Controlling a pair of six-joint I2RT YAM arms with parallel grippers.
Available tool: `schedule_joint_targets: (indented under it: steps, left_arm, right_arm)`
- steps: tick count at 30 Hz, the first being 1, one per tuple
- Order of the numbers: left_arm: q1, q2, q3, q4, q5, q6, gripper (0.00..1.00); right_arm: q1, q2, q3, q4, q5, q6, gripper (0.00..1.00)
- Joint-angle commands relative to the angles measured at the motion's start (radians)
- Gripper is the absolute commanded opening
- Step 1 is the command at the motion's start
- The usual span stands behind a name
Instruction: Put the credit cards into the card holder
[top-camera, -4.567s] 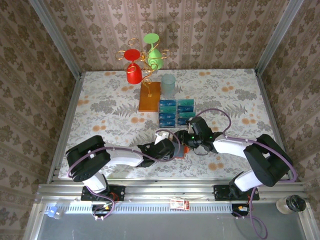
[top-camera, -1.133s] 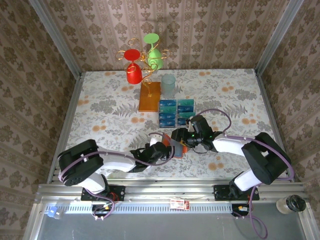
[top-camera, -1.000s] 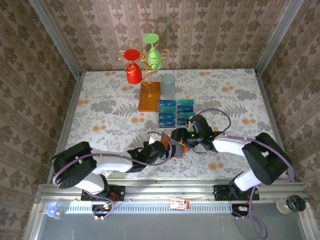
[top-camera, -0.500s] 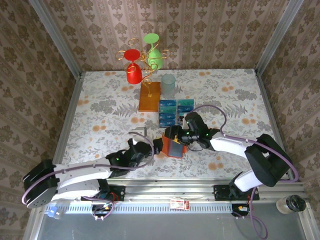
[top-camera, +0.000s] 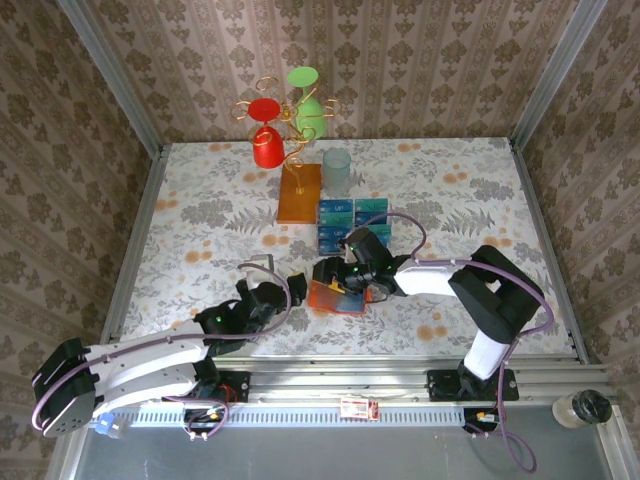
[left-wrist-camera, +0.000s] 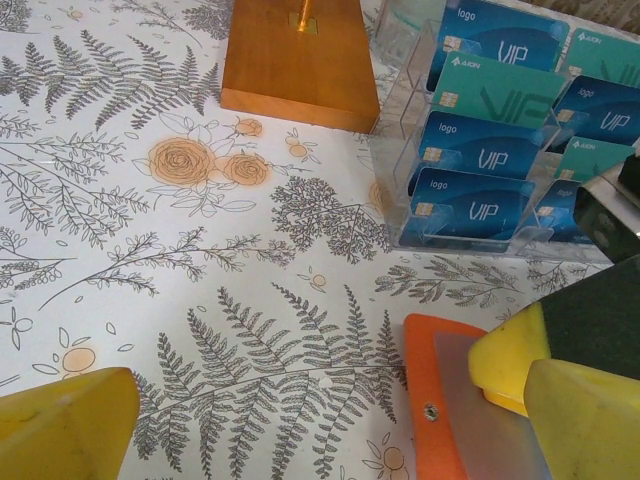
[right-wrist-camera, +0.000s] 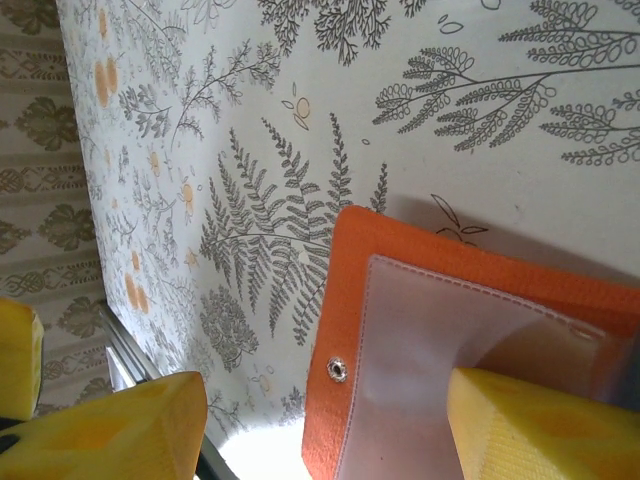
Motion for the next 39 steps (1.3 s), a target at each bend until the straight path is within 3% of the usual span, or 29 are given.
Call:
schedule_joint_targets:
  steps: [1,12,24,27,32,36,39]
  left_arm:
    - [0.008,0.011,-0.012,-0.028,-0.013,-0.018,1.00]
    - [0.010,0.088,0.011,-0.020,0.010,-0.025,1.00]
    - [0.016,0.169,0.037,0.004,0.038,-0.009,1.00]
    - [0.021,0.171,0.041,0.002,0.042,-0.001,1.00]
    - [0.036,0.170,0.048,0.000,0.063,0.014,1.00]
    - [0.046,0.177,0.062,-0.006,0.081,0.032,1.00]
    - [0.053,0.185,0.074,-0.008,0.092,0.042,1.00]
  right_arm:
    - [0.000,0.011,-0.002,0.044,-0.019,-0.006,0.65]
    - [-0.030,-0.090,-0.063,0.037,-0.034,-0.067,0.65]
    - [-0.060,-0.104,-0.145,0.096,-0.044,-0.047,0.53]
    - [-0.063,-0.103,-0.152,0.100,-0.047,-0.048,0.49]
    - [-0.068,-0.098,-0.157,0.102,-0.051,-0.048,0.33]
    - [-0.069,-0.078,-0.148,0.101,-0.059,-0.049,0.28]
    - [-0.069,-0.056,-0.131,0.101,-0.068,-0.045,0.17]
